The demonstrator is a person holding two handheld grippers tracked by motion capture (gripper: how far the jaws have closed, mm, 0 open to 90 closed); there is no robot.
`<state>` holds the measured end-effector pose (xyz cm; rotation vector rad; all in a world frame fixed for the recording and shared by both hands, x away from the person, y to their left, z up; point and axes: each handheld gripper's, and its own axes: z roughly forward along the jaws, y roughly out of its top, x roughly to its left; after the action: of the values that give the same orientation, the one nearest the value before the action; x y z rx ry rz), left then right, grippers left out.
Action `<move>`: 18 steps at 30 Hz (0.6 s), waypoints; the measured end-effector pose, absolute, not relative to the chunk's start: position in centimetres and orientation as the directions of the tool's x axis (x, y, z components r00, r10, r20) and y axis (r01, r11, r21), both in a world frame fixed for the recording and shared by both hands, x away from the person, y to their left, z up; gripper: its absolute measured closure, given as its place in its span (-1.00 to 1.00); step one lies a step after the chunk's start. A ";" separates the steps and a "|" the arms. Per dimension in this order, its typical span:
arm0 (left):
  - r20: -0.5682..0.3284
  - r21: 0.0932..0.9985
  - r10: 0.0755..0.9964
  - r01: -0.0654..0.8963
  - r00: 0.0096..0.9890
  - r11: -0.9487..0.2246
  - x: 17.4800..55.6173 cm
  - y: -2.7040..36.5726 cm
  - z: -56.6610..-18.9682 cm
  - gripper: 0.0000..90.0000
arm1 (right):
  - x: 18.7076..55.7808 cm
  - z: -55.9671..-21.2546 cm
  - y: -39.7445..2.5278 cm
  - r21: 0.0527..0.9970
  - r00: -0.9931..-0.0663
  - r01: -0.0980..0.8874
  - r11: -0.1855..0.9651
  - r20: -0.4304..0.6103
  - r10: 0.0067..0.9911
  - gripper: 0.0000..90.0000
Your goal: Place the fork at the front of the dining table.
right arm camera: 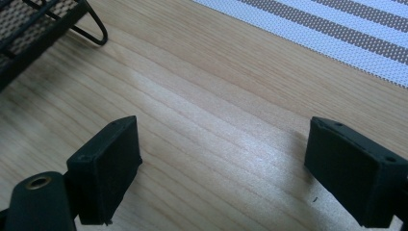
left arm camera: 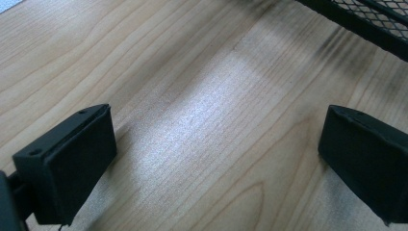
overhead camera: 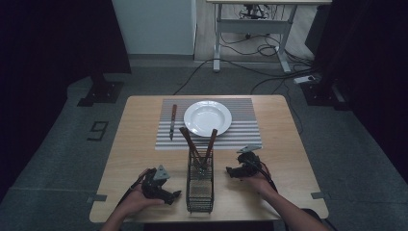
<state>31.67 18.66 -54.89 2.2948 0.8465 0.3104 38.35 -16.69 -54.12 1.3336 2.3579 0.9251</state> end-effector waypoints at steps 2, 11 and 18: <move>-0.006 0.659 0.648 0.490 0.762 -0.570 31.7 18.7 -54.9 -1.00 | 38.2 -54.0 -16.7 0.654 -0.538 0.662 0.366 0.076 0.839 -0.71; -0.006 0.659 0.648 0.490 0.762 -0.570 31.7 18.7 -54.9 -1.00 | 38.2 -53.2 -17.2 0.679 -0.535 0.655 0.332 0.108 0.838 -0.70; -0.006 0.659 0.647 0.490 0.762 -0.571 31.7 18.7 -54.9 -1.00 | 38.0 -52.4 -17.8 0.709 -0.534 0.640 0.298 0.130 0.836 -0.71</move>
<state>31.68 18.66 -54.89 2.2956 0.8459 0.3103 37.98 -17.78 -52.42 1.3461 2.3045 1.0676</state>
